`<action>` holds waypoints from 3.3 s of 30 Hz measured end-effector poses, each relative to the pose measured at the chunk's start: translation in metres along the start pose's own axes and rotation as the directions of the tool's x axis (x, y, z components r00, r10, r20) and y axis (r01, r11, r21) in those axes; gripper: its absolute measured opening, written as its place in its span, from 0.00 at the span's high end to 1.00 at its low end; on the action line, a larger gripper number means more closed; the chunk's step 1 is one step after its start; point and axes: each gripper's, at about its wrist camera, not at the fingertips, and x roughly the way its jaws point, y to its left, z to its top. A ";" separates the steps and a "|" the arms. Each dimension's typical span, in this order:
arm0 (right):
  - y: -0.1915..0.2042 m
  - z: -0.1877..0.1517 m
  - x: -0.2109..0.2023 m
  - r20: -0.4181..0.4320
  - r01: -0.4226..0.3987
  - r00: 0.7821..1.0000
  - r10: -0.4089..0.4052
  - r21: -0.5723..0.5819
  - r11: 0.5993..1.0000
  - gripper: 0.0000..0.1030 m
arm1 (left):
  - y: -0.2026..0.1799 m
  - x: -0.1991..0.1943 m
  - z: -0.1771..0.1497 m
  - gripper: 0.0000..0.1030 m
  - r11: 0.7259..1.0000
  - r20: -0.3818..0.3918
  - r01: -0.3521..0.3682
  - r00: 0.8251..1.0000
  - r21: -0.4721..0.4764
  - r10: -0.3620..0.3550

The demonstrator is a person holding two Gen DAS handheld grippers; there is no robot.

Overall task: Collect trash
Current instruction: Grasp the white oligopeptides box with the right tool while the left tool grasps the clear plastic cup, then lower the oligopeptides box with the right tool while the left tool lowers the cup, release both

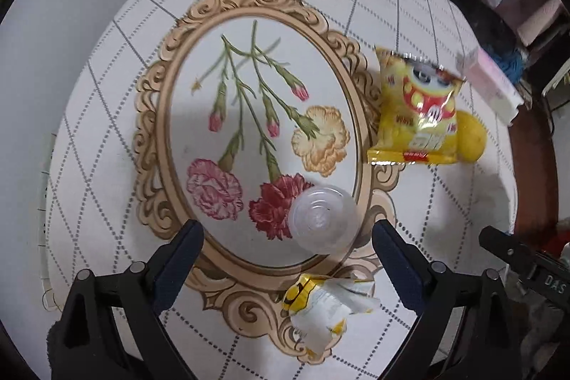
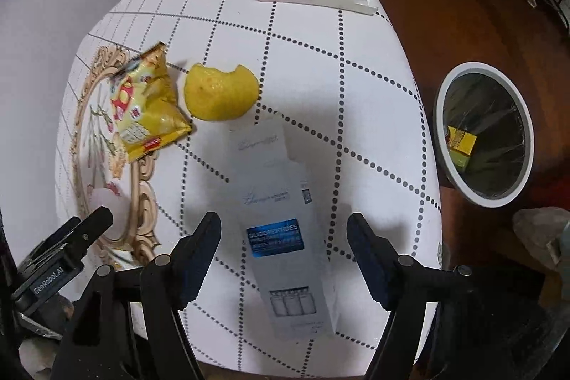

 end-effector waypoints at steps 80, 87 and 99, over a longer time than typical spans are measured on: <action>-0.409 0.046 0.081 0.043 -0.072 0.997 0.059 0.451 0.889 0.50 | -0.457 0.155 0.009 0.46 0.836 -0.294 0.286 0.943 0.469 -0.158; -0.407 0.044 0.074 0.041 -0.024 0.999 0.005 0.463 0.886 0.12 | -0.446 0.157 0.014 0.08 0.844 -0.242 0.227 0.963 0.486 -0.119; -0.403 0.026 0.021 0.039 0.130 0.986 -0.164 0.442 0.887 0.04 | -0.433 0.121 0.010 0.07 0.843 -0.164 0.188 0.979 0.505 -0.120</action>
